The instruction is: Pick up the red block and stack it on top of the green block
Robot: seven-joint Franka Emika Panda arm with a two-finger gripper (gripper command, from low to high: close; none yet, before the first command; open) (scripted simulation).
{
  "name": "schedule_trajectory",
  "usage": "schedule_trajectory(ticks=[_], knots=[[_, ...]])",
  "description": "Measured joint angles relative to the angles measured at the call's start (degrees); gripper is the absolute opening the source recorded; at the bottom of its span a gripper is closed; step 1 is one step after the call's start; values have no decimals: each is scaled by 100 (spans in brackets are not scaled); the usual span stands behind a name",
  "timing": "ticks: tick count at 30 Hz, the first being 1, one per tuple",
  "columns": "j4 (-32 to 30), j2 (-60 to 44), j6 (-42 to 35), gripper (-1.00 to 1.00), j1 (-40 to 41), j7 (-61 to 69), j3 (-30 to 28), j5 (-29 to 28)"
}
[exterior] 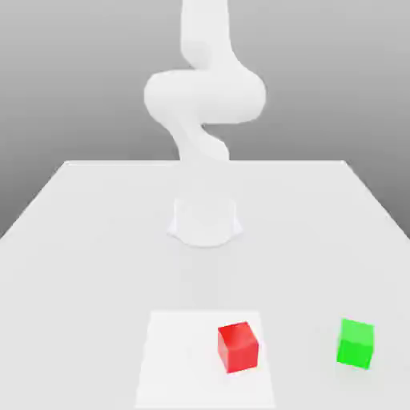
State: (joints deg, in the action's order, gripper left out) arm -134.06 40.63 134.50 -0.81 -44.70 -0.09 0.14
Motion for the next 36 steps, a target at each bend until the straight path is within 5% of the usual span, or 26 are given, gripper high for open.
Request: schedule_trajectory(ticks=[20, 26, 27, 36], knots=[[-1834, -4193, 2191, 0, -506, 836, 115, -2], [-1821, -5439, 3157, 0, -541, 833, 81, -87], [-1794, -5632, 3321, -100, -550, 830, 70, -92], [-1833, -5374, 3098, -100, -529, 824, 92, -97]])
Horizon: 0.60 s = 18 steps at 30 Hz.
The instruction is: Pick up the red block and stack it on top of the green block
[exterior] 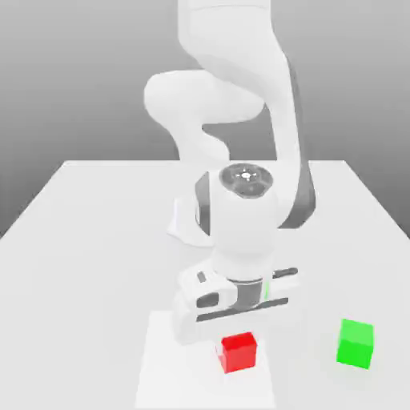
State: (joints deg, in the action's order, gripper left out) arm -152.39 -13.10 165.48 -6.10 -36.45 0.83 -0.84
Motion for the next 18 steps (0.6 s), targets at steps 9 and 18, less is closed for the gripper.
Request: schedule_trajectory(ticks=[9, 18], knots=[[502, 876, -1386, -100, -1235, 492, 838, -46], [778, -134, -673, 100, -1622, 325, 810, -533]])
